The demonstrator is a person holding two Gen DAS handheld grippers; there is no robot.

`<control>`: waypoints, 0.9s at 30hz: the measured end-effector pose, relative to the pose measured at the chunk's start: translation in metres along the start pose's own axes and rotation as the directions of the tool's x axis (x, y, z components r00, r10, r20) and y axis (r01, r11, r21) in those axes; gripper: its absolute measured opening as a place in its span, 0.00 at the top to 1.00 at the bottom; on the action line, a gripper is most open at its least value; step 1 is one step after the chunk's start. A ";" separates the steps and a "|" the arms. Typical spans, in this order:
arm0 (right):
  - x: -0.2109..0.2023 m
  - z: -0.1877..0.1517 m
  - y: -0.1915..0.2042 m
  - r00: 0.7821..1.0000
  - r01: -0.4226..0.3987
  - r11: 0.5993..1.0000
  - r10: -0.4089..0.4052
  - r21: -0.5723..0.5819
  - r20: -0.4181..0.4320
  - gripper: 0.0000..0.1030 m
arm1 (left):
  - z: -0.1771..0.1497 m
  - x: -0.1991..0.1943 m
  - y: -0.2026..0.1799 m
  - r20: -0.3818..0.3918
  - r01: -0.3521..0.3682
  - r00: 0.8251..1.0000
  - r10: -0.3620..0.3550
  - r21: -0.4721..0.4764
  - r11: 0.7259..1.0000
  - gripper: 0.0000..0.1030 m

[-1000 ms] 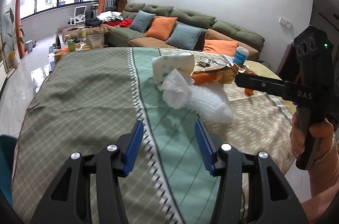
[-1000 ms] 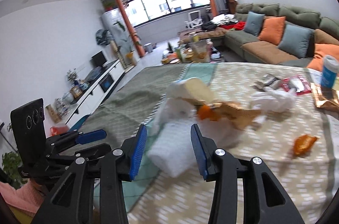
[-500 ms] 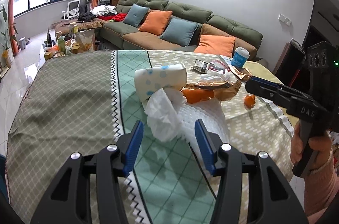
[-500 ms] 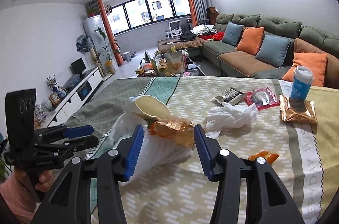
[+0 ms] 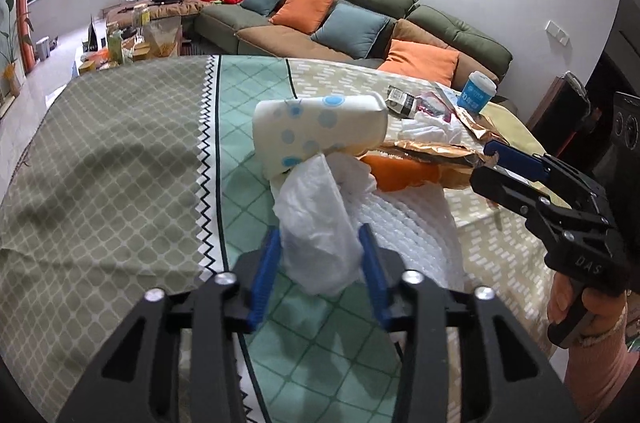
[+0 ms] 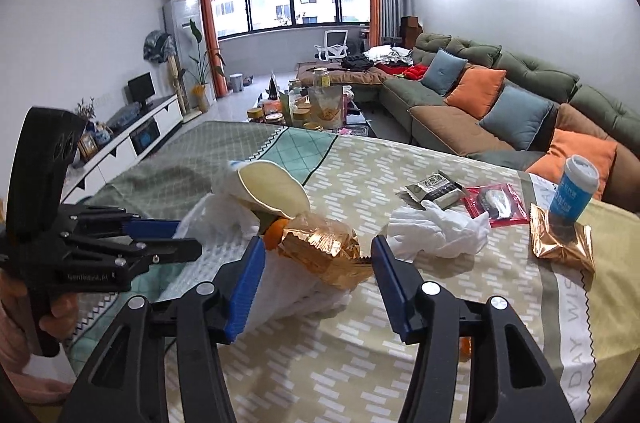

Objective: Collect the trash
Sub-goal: 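Grasp the white tissue with the left tool while the right tool grasps the gold chip bag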

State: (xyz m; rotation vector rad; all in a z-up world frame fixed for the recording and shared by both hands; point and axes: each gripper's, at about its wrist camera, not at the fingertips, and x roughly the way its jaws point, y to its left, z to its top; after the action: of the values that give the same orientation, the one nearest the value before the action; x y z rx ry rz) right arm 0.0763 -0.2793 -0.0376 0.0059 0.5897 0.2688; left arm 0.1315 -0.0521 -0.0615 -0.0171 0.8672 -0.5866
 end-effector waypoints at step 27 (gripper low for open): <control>-0.042 0.007 -0.010 0.992 -0.110 0.987 0.100 0.116 0.083 0.98 | -0.032 -0.075 0.026 0.145 -0.010 0.989 0.015 -0.037 0.999 0.92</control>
State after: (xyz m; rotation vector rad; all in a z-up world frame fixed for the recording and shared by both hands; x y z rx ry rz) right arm 0.0491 -0.2986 -0.0096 0.1634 0.5293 0.3335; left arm 0.0832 0.0136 -0.0356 -0.0862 0.7352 -0.5505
